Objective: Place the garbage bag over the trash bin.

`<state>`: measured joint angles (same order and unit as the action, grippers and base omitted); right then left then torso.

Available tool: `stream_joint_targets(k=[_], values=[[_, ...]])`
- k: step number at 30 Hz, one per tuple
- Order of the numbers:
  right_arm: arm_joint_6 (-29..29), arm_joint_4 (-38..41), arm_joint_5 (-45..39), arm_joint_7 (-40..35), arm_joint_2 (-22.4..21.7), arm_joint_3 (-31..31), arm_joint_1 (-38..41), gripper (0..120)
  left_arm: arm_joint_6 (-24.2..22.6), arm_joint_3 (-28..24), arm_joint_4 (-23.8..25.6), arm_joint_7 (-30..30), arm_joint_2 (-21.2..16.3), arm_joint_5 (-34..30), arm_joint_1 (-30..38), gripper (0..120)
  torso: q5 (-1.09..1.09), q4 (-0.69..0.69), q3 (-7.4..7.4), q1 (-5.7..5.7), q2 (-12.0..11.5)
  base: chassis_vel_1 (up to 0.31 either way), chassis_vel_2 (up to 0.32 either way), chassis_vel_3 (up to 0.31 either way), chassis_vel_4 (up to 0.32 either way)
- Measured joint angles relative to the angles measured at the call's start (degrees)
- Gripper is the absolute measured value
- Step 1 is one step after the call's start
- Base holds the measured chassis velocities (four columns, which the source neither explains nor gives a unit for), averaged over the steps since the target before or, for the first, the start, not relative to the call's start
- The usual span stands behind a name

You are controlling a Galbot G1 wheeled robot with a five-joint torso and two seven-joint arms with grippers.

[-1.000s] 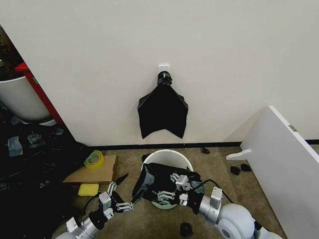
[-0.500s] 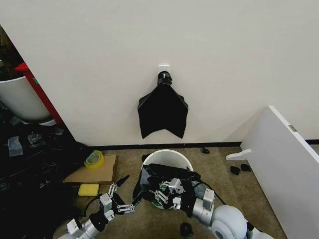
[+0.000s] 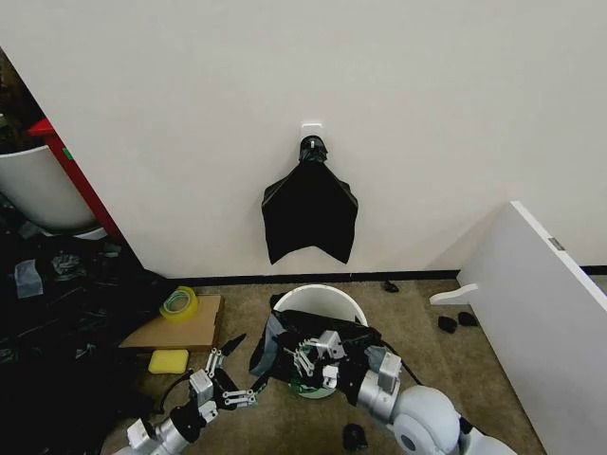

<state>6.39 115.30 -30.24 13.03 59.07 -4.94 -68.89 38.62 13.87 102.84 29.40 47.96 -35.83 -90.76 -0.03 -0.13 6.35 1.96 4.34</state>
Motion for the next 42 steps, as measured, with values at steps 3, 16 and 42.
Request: stream_joint_targets(k=[3,16,42], values=[[0.92,-0.19,0.12,-2.79,1.09,-0.59,0.52,0,0.28,0.23,0.11,0.51,-0.14,0.49,-0.15,100,0.0,0.0,0.0,0.0,0.0,0.0,0.0,0.0,0.0],[2.69,2.94,1.96,-4.45,2.93,-0.8,-2.2,30,0.36,4.69,-0.65,0.09,0.73,-3.53,-1.37,100,-0.01,-0.02,0.0,0.0,0.0,0.0,0.0,0.0,0.0],[12.5,0.02,-6.94,-2.83,-19.03,9.14,8.66,100,-7.6,11.1,8.38,-28.36,9.15,11.11,-7.2,100,-0.01,-0.03,0.01,0.0,0.0,0.0,0.0,0.0,0.0]])
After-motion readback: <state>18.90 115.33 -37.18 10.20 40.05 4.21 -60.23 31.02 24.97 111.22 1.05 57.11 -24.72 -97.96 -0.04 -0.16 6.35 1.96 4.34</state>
